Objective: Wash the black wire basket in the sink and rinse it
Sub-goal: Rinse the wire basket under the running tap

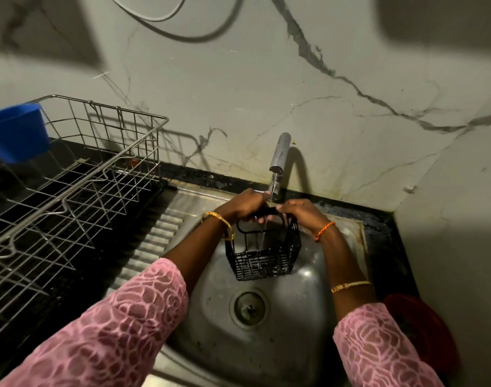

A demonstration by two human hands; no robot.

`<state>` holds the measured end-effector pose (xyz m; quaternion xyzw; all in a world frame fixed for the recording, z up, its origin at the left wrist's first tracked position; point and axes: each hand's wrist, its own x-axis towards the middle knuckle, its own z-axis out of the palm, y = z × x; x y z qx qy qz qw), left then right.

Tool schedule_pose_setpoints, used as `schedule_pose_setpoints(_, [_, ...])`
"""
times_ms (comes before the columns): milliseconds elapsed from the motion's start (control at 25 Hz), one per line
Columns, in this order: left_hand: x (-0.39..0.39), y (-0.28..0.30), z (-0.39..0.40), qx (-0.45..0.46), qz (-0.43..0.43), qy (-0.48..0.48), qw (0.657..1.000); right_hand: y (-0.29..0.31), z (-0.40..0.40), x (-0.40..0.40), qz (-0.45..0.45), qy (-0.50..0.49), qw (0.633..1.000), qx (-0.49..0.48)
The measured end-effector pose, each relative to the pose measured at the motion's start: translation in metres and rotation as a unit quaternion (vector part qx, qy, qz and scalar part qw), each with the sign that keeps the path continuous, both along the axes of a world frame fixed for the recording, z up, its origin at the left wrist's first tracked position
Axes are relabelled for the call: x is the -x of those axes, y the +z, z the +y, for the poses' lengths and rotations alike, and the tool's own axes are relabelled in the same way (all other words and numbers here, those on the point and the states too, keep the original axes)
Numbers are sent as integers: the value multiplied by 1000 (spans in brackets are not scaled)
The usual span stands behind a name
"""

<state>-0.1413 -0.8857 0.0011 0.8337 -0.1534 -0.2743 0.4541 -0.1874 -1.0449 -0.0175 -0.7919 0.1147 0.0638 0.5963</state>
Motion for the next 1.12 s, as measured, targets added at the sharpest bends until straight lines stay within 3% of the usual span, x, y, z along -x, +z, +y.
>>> schedule_pose_setpoints(120, [-3, 1, 3, 25, -1, -16, 1000, -9, -10, 4, -9, -49, 999, -16])
schedule_pose_setpoints(360, [12, -31, 27, 164, 97, 157, 969, -28, -41, 15, -42, -154, 981, -106])
schedule_pose_setpoints(600, [35, -54, 15, 189, 116, 142, 965, -25, -50, 41, -19, -229, 938, -259])
schedule_pose_setpoints(800, [27, -74, 12, 168, 87, 158, 969, -25, -58, 45, -20, -280, 927, -249])
schedule_pose_setpoints(1120, [29, -78, 5, 202, 104, 144, 963, -35, -64, 43, 9, -242, 931, -272])
